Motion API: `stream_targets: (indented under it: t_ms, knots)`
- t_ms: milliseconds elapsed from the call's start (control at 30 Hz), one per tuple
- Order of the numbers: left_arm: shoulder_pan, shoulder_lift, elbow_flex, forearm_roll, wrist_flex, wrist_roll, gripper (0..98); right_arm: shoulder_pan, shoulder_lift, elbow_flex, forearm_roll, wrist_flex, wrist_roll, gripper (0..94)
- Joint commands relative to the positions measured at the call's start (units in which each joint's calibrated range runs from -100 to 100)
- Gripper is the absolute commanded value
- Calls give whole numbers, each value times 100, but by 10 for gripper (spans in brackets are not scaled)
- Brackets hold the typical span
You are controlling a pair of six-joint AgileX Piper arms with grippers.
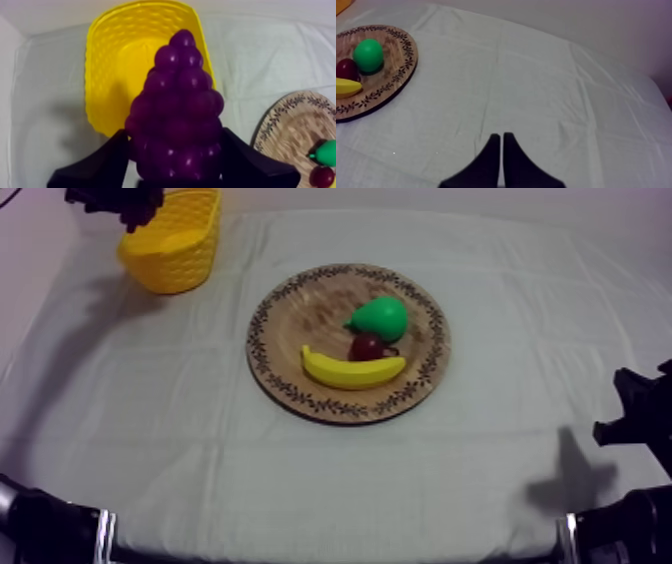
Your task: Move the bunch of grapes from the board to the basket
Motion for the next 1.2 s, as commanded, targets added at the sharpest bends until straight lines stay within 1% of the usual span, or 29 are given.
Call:
stream_targets:
  t_ms: [0, 233, 433, 733, 1167]
  knots:
    - [-7, 452, -343, -34, 1, 9, 457, 1, -2, -1, 1, -4, 1, 5]
    - [-26, 1395, -1216, -152, 29, 94, 462, 1, -2, -1, 1, -4, 1, 5]
    - [-58, 2099, -2003, -183, 117, 134, 462, 1, -2, -1, 1, -4, 1, 5]
    - [-110, 3037, -2785, -161, 229, 208, 458, 1, -2, -1, 1, -4, 1, 5]
    - [-278, 3593, -2943, -85, 220, 199, 453, 1, -2, -1, 1, -4, 1, 5]
